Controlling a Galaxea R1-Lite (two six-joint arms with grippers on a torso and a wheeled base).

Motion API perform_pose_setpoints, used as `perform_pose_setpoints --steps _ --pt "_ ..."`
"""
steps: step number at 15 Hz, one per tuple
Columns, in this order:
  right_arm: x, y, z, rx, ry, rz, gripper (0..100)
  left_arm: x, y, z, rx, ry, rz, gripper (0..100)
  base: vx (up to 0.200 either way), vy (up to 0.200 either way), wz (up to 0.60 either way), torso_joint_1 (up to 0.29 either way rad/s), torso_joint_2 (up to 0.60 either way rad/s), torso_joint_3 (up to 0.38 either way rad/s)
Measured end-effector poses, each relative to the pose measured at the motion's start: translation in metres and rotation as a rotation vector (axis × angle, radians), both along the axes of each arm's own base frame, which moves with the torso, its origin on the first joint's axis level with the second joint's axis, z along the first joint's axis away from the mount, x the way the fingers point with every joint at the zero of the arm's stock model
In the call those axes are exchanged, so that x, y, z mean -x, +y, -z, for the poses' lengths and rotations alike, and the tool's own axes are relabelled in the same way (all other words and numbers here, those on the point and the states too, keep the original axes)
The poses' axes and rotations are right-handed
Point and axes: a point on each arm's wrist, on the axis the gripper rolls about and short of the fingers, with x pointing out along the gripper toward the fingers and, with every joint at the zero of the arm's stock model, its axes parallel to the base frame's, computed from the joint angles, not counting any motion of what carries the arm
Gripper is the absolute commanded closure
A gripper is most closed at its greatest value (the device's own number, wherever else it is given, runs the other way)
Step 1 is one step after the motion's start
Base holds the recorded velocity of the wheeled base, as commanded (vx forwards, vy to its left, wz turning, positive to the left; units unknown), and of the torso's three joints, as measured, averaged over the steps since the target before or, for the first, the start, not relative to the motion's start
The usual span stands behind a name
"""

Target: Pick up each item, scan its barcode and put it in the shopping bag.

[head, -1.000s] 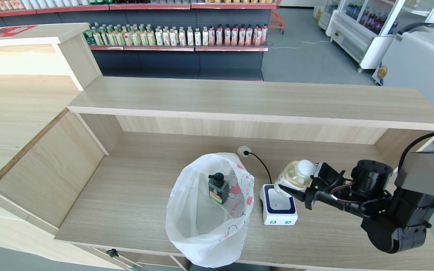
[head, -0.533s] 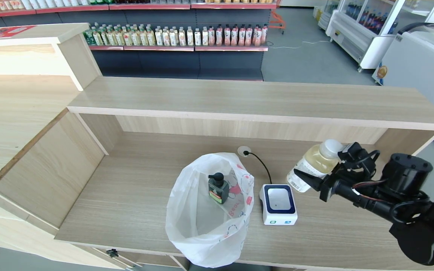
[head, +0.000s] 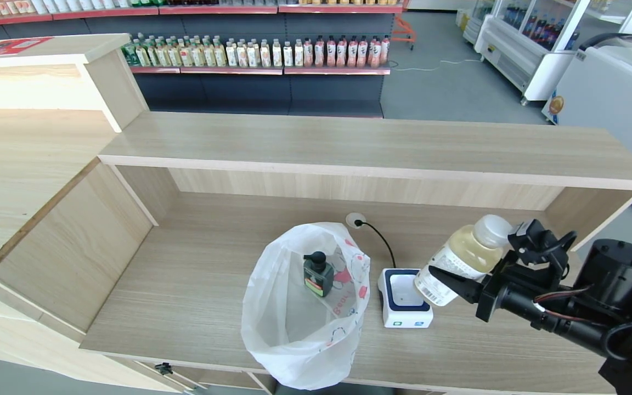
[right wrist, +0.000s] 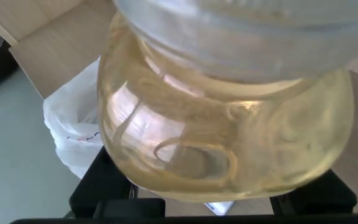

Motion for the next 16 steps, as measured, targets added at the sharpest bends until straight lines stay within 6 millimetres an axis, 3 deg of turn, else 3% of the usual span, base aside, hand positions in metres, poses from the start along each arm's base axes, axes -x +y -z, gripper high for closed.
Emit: perform_pose_setpoints --steps 4,11,16 --pt "0.009 0.013 -0.003 -0.072 0.056 -0.050 100 0.000 0.000 0.000 0.000 0.000 0.000 0 0.000 0.200 0.00 0.007 0.00 0.002" --pt "0.033 0.036 0.020 -0.032 0.192 -0.165 100 0.000 0.000 0.000 -0.001 0.000 0.000 0 0.000 0.000 0.00 0.000 0.00 0.000" --pt "0.018 0.043 0.046 0.016 0.260 -0.058 100 0.000 0.000 0.000 -0.001 0.000 0.001 0 0.000 0.000 0.00 0.000 0.00 0.000"
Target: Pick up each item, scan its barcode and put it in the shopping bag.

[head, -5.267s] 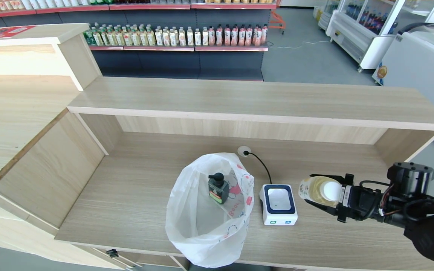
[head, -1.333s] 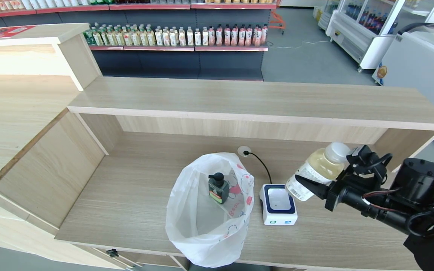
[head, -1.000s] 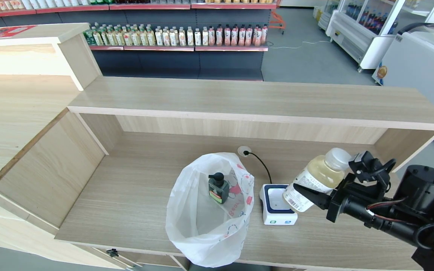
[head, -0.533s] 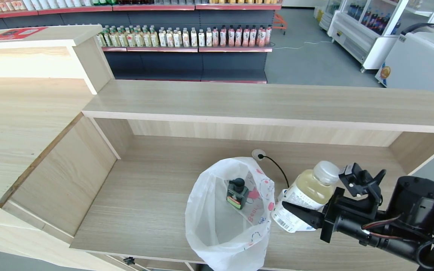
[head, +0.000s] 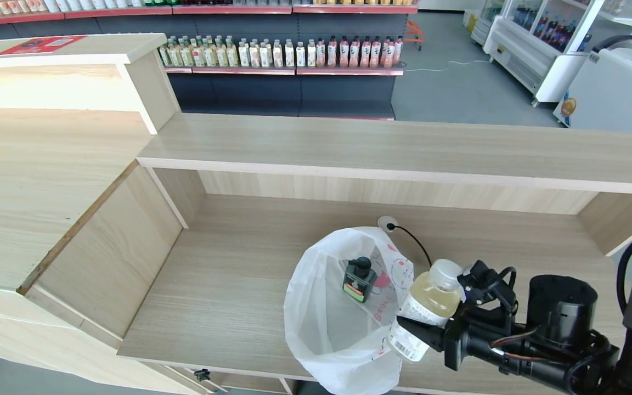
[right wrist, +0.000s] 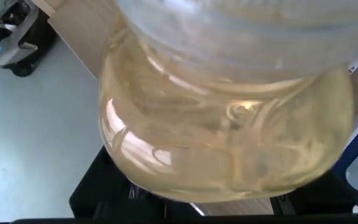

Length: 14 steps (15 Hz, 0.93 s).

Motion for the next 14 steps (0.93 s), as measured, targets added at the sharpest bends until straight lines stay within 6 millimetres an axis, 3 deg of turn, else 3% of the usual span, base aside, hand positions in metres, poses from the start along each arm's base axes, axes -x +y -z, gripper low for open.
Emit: perform_pose_setpoints --steps 10,14 --pt "-0.035 0.047 0.030 0.037 -0.035 -0.003 100 0.000 0.000 0.000 0.000 0.000 -0.001 0 0.000 0.000 0.00 0.000 0.00 0.000" --pt "-0.048 0.052 0.044 0.107 -0.092 -0.012 100 0.000 0.000 0.000 0.000 0.000 -0.001 0 0.000 0.000 0.00 0.000 0.00 0.000"
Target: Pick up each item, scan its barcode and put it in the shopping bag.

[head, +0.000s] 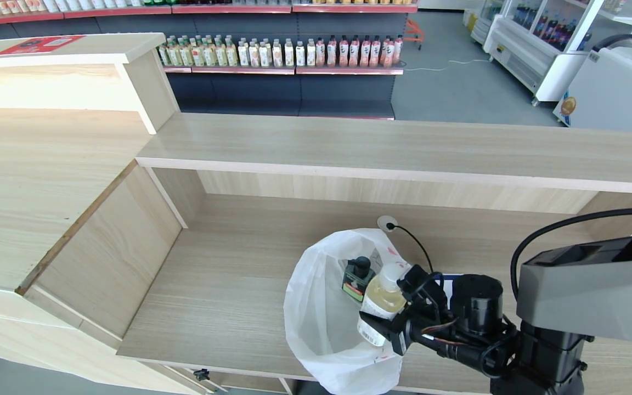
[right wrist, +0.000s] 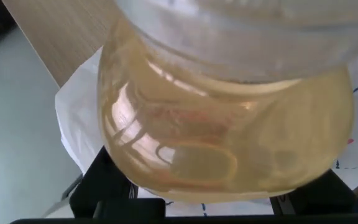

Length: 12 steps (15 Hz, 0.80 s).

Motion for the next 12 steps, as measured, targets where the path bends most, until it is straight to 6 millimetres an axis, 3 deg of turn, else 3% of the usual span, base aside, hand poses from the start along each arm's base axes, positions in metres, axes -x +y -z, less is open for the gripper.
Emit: perform_pose_setpoints --steps 7,11,12 --pt "-0.023 0.007 0.017 0.088 -0.099 0.032 100 0.000 0.000 0.000 0.000 0.000 0.000 0 0.000 0.000 0.00 0.000 0.00 0.000" --pt "-0.026 0.007 0.024 0.114 -0.109 0.037 100 0.000 0.000 0.000 0.000 0.000 0.000 0 0.000 0.000 0.00 0.000 0.00 0.000" --pt "-0.026 0.006 0.025 0.119 -0.106 0.034 0 0.000 0.000 0.000 0.000 0.000 0.000 0 0.000 0.000 0.00 0.000 0.00 0.000"
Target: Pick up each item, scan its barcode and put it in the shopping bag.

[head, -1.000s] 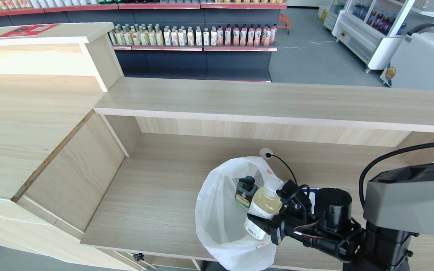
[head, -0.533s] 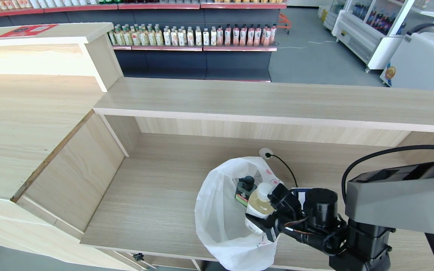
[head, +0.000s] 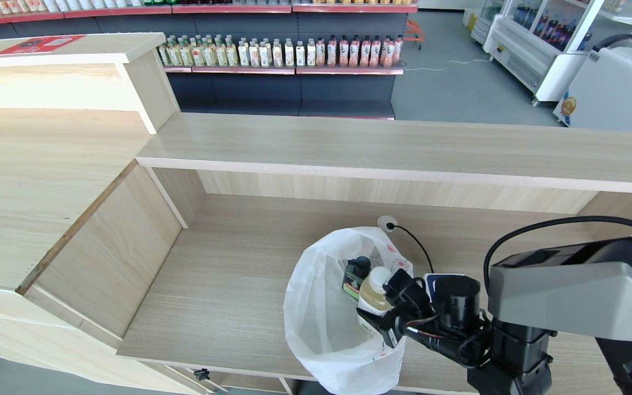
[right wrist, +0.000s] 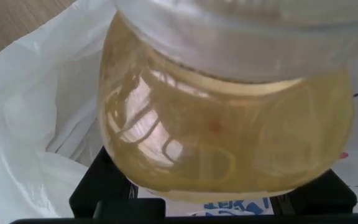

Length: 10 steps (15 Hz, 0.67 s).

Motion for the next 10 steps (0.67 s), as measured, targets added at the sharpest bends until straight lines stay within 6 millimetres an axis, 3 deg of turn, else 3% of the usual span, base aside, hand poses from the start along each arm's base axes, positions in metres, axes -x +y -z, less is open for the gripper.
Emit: perform_pose_setpoints --steps 5,10 --pt "0.003 -0.001 -0.005 -0.012 -0.001 -0.001 0 0.000 0.000 0.000 0.000 0.000 0.000 0 0.000 0.000 0.00 0.000 0.00 0.000" --pt "0.020 -0.012 -0.033 -0.143 0.093 0.047 0 0.000 0.000 0.000 0.000 0.000 0.000 0 0.000 0.000 0.00 0.000 0.00 0.000"
